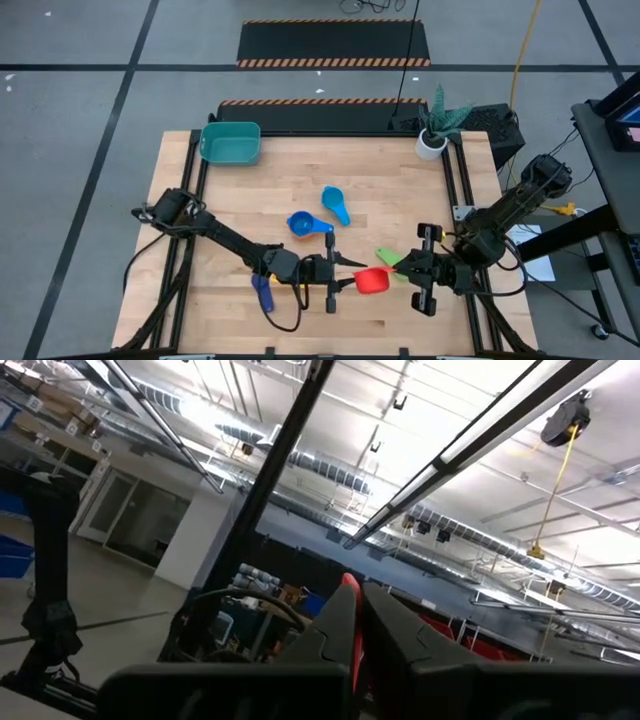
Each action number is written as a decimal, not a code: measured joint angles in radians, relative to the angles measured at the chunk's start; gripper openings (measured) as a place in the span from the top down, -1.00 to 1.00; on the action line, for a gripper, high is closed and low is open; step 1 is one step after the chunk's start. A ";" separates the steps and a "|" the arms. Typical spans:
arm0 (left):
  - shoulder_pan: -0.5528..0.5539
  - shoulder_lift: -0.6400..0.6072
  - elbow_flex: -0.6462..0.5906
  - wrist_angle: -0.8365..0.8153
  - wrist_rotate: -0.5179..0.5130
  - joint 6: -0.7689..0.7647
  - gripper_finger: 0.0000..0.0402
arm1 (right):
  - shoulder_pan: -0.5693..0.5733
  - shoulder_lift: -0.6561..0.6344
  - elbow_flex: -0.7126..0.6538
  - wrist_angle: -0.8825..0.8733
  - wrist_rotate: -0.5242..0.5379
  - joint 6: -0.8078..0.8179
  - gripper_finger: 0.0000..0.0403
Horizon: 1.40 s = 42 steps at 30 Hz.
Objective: Nest measuring cups in basket
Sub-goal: Stack the red measuring cup on top of the blue measuring cup
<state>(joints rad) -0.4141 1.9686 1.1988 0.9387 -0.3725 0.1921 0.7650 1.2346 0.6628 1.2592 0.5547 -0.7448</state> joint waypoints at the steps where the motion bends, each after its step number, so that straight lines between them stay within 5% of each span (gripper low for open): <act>1: 0.000 0.000 0.000 0.000 0.000 0.000 0.45 | 0.000 0.000 0.000 -0.001 0.001 0.000 1.00; 12: 0.000 0.000 -0.001 -0.009 -0.005 0.011 0.93 | 0.000 -0.001 0.000 -0.014 0.058 0.000 1.00; 21: 0.005 -0.096 -0.002 -0.228 -0.078 0.061 0.95 | 0.025 0.000 0.000 -0.019 0.112 -0.001 0.79; 27: -0.003 -0.263 -0.002 -0.541 -0.156 0.093 0.96 | 0.063 -0.013 0.000 -0.030 0.337 -0.031 0.48; 32: -0.013 -0.393 -0.002 -0.897 -0.401 0.053 0.96 | 0.080 -0.017 0.011 -0.060 0.628 -0.051 0.21; 38: -0.003 -0.473 -0.081 -1.111 -0.588 0.031 0.97 | 0.050 0.046 0.172 -0.431 0.797 0.037 0.00; 42: 0.032 -0.472 -0.141 -1.120 -0.616 0.022 0.96 | 0.025 0.156 0.308 -0.626 0.867 -0.008 -0.03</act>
<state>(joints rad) -0.3823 1.4967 1.0576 -0.1812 -0.9889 0.2140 0.7904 1.3909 0.9705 0.6334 1.4215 -0.7529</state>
